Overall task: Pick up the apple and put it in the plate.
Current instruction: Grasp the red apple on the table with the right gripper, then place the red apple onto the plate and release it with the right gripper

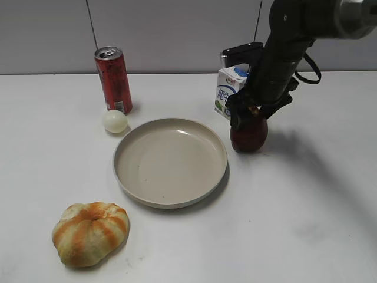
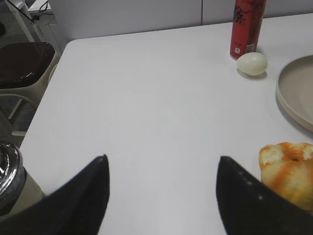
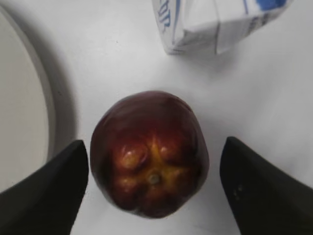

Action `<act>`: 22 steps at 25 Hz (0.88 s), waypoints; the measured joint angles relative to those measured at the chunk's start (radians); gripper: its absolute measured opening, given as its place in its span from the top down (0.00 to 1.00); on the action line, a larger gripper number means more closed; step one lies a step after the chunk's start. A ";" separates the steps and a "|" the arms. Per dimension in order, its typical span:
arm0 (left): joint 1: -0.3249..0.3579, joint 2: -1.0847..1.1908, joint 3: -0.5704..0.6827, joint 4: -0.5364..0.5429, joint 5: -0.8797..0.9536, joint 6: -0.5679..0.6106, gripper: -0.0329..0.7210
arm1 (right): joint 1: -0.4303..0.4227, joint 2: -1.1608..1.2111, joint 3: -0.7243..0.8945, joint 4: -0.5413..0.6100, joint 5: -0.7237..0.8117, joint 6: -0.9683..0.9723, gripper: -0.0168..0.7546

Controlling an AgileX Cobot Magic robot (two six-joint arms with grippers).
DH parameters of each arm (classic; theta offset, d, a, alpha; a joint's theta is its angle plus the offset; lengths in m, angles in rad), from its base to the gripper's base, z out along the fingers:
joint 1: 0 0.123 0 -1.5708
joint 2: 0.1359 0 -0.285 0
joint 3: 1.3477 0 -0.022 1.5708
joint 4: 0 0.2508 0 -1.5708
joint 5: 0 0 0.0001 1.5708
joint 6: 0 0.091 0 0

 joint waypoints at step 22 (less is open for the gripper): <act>0.000 0.000 0.000 0.000 0.000 0.000 0.27 | 0.134 -0.051 -0.299 0.179 0.300 0.004 0.19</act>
